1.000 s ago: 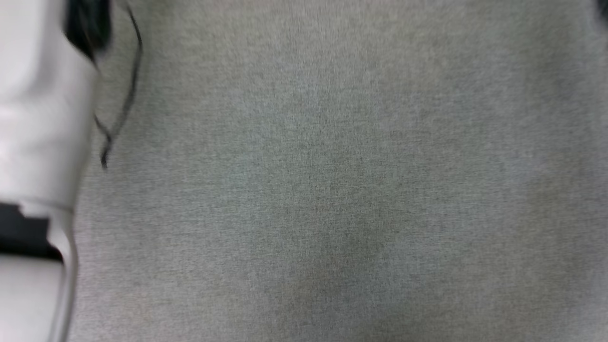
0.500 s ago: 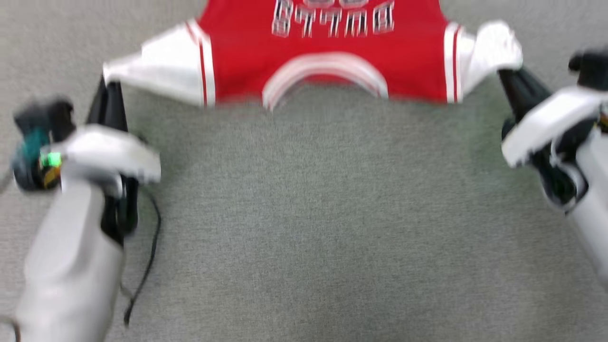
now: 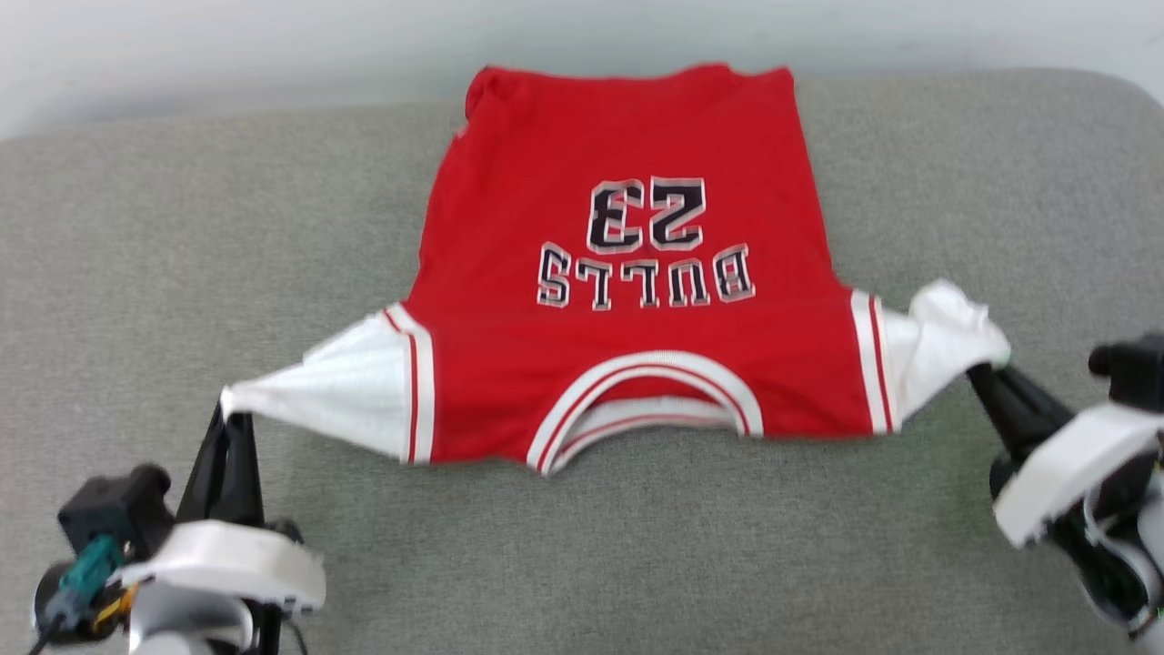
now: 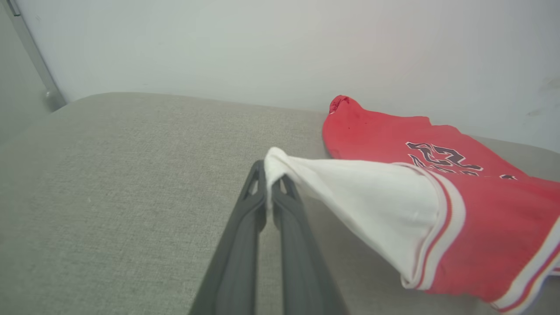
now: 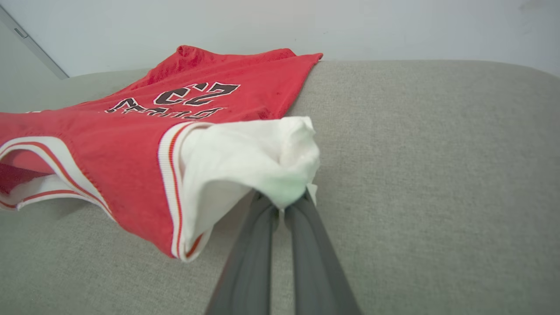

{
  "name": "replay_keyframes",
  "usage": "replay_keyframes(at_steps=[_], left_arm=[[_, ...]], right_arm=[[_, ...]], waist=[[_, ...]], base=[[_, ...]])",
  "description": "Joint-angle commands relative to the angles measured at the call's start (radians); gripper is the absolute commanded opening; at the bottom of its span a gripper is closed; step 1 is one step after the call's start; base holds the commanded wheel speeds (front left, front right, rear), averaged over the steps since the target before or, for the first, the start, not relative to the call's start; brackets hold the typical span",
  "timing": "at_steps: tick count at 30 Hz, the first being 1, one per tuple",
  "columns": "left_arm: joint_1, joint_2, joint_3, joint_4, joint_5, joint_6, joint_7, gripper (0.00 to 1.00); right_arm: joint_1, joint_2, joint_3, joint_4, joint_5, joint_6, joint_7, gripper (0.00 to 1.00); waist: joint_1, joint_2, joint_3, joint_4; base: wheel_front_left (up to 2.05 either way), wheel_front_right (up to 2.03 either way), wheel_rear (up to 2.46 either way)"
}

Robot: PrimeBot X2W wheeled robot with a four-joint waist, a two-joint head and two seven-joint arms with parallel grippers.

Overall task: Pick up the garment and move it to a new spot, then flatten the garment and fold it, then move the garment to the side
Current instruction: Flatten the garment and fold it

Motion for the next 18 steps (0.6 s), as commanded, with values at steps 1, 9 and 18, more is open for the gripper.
replay_keyframes(at_steps=[1, 9, 18], left_arm=[[0.029, 0.008, 0.005, -0.022, 0.007, 0.013, 0.008, 0.00], [0.204, 0.027, -0.014, -0.178, 0.003, 0.085, 0.089, 0.00], [0.224, 0.013, -0.069, -0.207, 0.023, 0.096, 0.121, 0.00]], right_arm=[[0.039, 0.001, -0.018, -0.021, -0.011, -0.001, 0.010, 0.00], [0.365, 0.069, -0.229, -0.240, -0.134, -0.001, 0.213, 0.00], [0.537, 0.188, -0.359, -0.393, -0.239, -0.001, 0.460, 1.00]], waist=[[0.0003, 0.0000, -0.022, 0.010], [0.0003, 0.0000, -0.083, 0.038], [0.0003, 0.0000, -0.082, 0.055]], base=[[0.00, 0.00, 0.00], [0.00, 0.00, 0.00], [0.00, 0.00, 0.00]])
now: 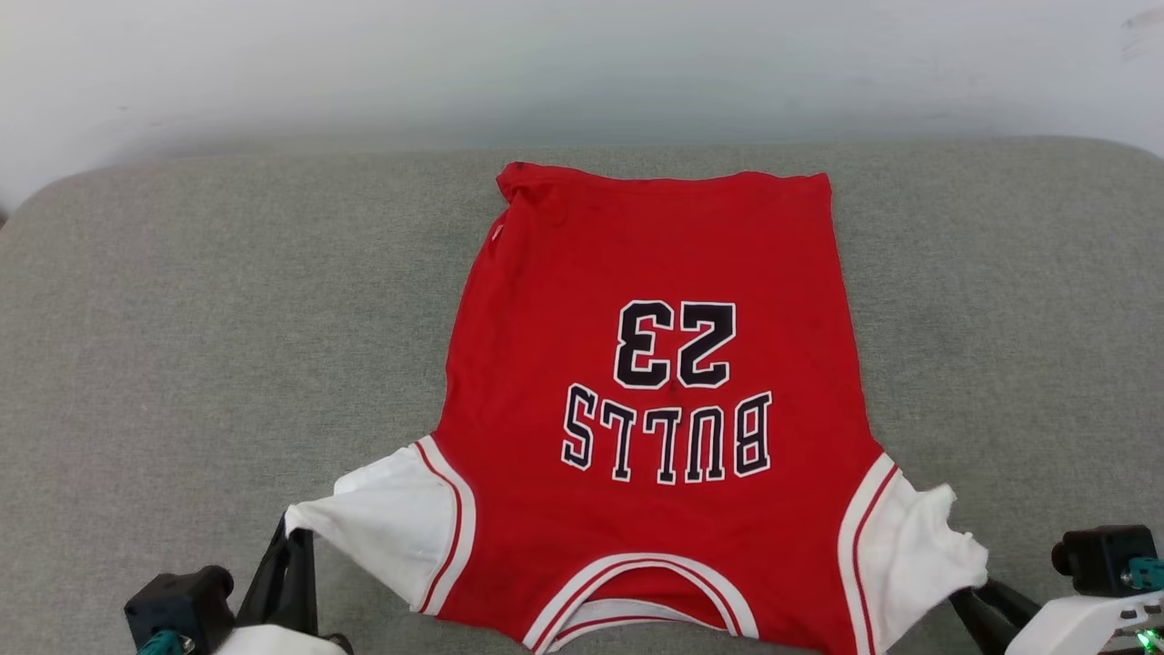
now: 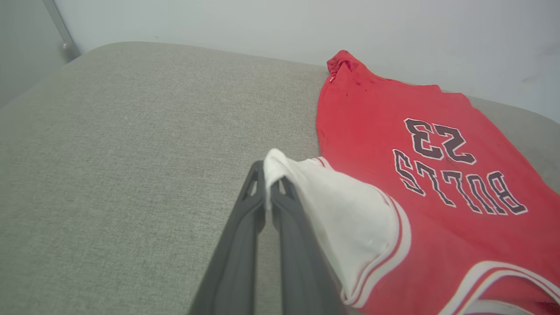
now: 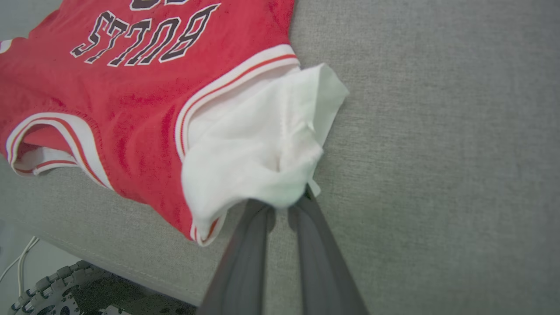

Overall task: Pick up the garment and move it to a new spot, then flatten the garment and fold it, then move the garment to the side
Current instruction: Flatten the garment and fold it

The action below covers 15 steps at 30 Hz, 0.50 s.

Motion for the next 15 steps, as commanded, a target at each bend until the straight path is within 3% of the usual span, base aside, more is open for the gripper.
replay_keyframes(at_steps=[1, 9, 15], left_arm=[[-0.029, -0.005, -0.005, -0.004, 0.010, -0.004, -0.009, 0.00], [-0.123, -0.040, -0.057, -0.034, 0.068, -0.007, -0.038, 0.00], [-0.209, -0.071, -0.101, -0.061, 0.103, -0.025, -0.063, 0.00]], right_arm=[[-0.010, 0.011, -0.009, -0.015, 0.003, -0.001, 0.001, 1.00], [-0.249, 0.064, -0.139, 0.006, 0.017, -0.001, -0.090, 1.00], [-0.549, 0.007, -0.193, 0.235, 0.036, -0.001, -0.053, 1.00]], waist=[[0.0002, 0.0000, 0.005, 0.005], [0.0002, 0.0000, 0.056, 0.044], [0.0002, 0.0000, 0.158, 0.133]], base=[[0.00, 0.00, 0.00], [0.00, 0.00, 0.00], [0.00, 0.00, 0.00]])
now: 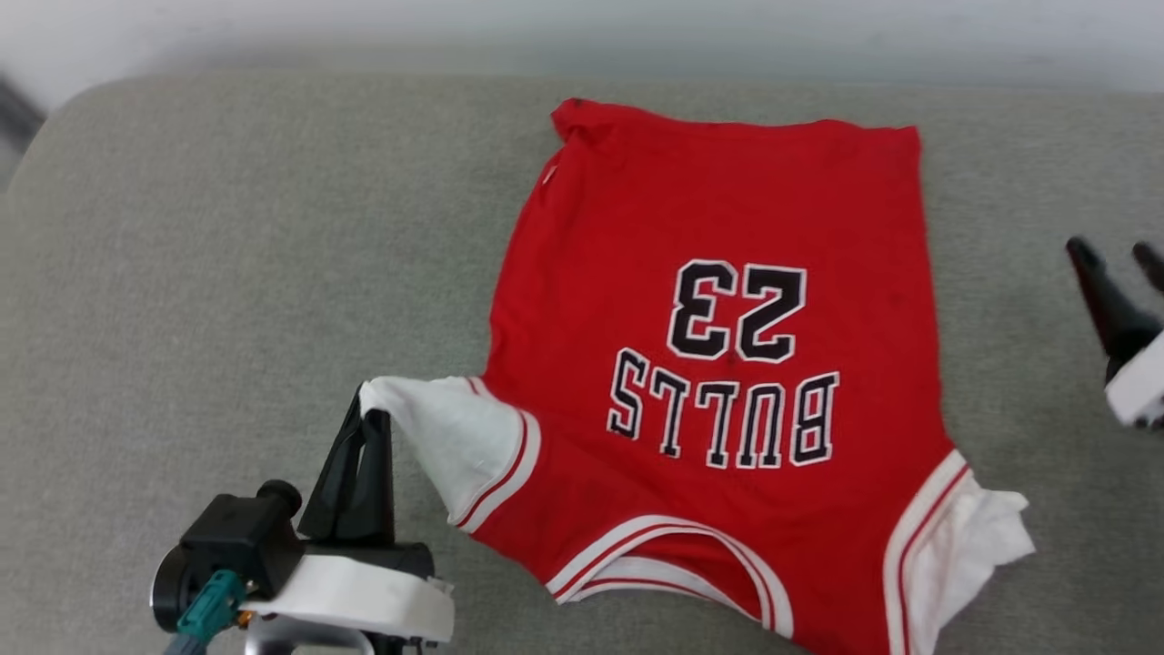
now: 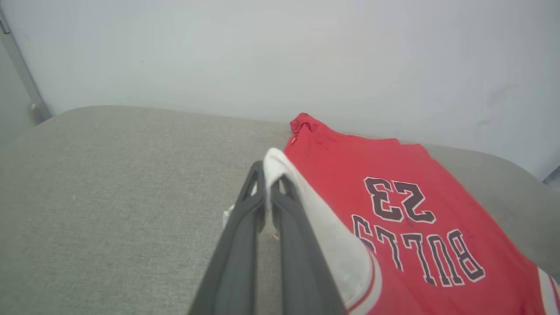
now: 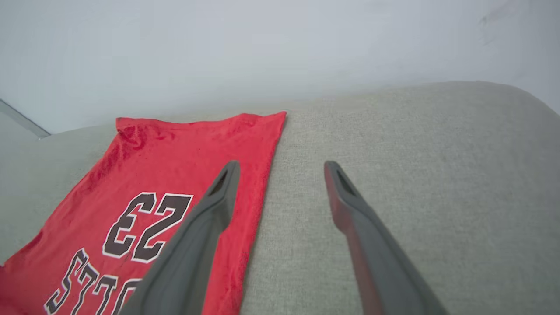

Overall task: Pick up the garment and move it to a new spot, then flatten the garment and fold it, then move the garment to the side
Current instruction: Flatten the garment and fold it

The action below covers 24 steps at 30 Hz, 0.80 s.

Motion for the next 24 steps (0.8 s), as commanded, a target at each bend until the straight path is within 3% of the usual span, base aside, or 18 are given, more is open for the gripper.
replay_keyframes(at_steps=[1, 9, 13, 17, 24], left_arm=[[-0.027, -0.010, -0.008, -0.005, 0.007, -0.007, -0.013, 0.00], [-0.142, -0.090, -0.053, 0.057, 0.008, -0.059, -0.097, 0.00], [-0.182, -0.117, -0.072, 0.083, 0.009, -0.085, -0.121, 0.00], [-0.237, -0.151, -0.098, 0.119, 0.015, -0.119, -0.143, 0.00], [-0.284, -0.185, -0.111, 0.181, 0.019, -0.157, -0.163, 0.00]], right_arm=[[-0.064, -0.023, 0.002, 0.042, -0.004, -0.001, 0.024, 1.00], [-0.407, -0.145, 0.027, 0.272, -0.022, -0.001, 0.343, 1.00], [-0.506, -0.170, 0.017, 0.321, -0.049, -0.001, 0.424, 1.00], [-0.601, -0.182, -0.012, 0.366, -0.080, -0.001, 0.476, 1.00], [-0.621, -0.129, -0.051, 0.482, -0.127, -0.002, 0.573, 1.00]], waist=[[-0.0001, -0.0001, 0.072, 0.070], [-0.0001, -0.0001, 0.228, 0.202], [-0.0001, -0.0001, 0.280, 0.241], [-0.0001, -0.0001, 0.334, 0.285], [-0.0001, -0.0001, 0.366, 0.295]], base=[[0.00, 0.00, 0.00], [0.00, 0.00, 0.00], [0.00, 0.00, 0.00], [0.00, 0.00, 0.00], [0.00, 0.00, 0.00]])
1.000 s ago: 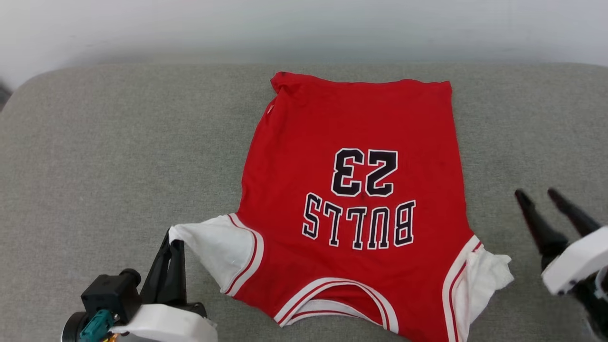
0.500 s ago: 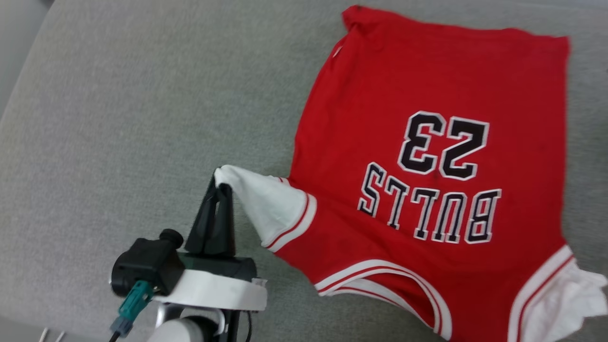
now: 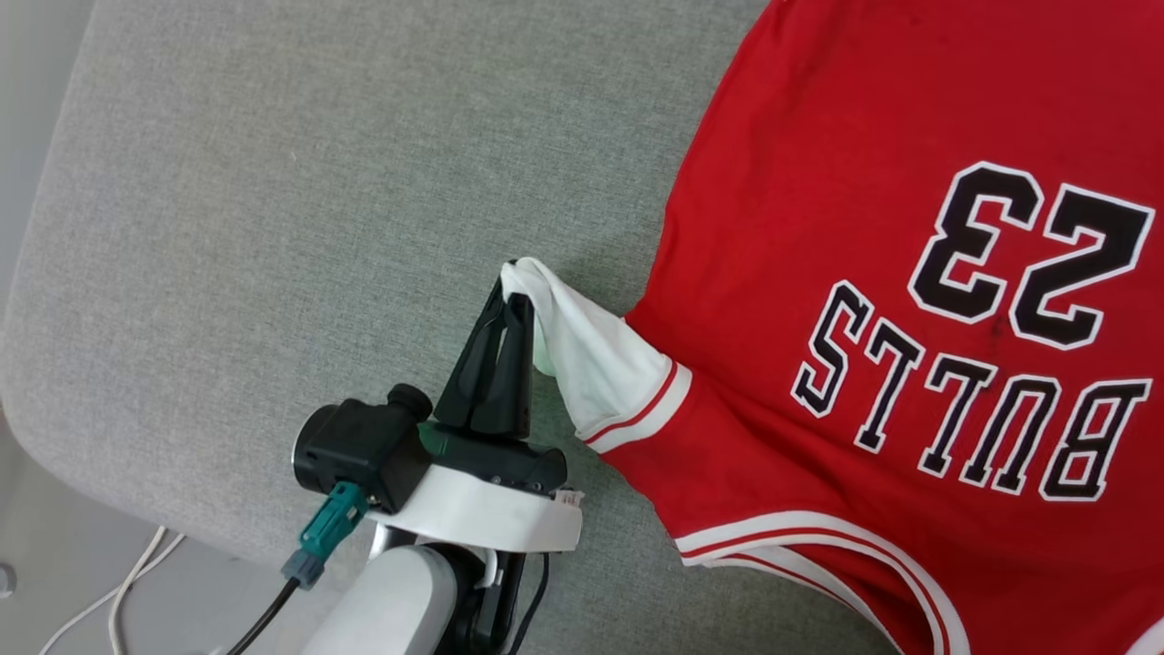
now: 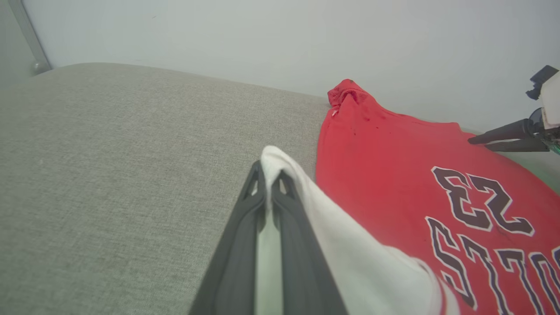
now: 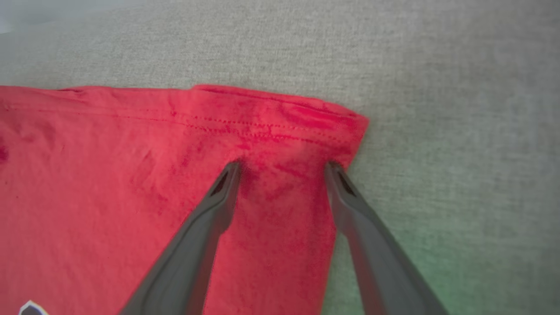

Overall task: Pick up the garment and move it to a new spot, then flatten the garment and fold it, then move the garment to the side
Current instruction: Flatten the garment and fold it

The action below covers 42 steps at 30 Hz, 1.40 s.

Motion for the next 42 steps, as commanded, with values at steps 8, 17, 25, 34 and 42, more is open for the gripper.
replay_keyframes(at_steps=[8, 17, 25, 34, 42], left_arm=[[-0.031, -0.003, 0.017, 0.052, 0.003, -0.024, -0.014, 0.00], [0.037, 0.041, 0.073, 0.121, -0.029, -0.012, -0.015, 0.00], [0.143, 0.116, 0.151, 0.122, -0.061, 0.034, 0.009, 0.00], [0.262, 0.175, 0.209, 0.075, -0.089, 0.088, 0.046, 0.00], [0.292, 0.190, 0.211, 0.055, -0.094, 0.105, 0.073, 0.00]], right_arm=[[0.059, 0.064, -0.033, 0.084, -0.045, -0.002, 0.085, 0.00], [0.130, -0.026, 0.158, -0.131, -0.015, -0.002, 0.009, 0.00], [0.385, -0.097, 0.287, -0.374, 0.077, -0.002, 0.032, 0.00], [0.852, -0.056, 0.260, -0.631, 0.126, -0.002, 0.119, 0.00], [1.137, 0.096, 0.231, -0.686, 0.146, -0.002, 0.121, 1.00]], waist=[[-0.0001, 0.0000, -0.028, -0.017], [-0.0001, 0.0000, -0.185, -0.124], [-0.0001, 0.0000, -0.323, -0.273], [-0.0001, 0.0000, -0.407, -0.397], [-0.0001, 0.0000, -0.423, -0.443]], base=[[0.00, 0.00, 0.00], [0.00, 0.00, 0.00], [0.00, 0.00, 0.00], [0.00, 0.00, 0.00], [0.00, 0.00, 0.00]])
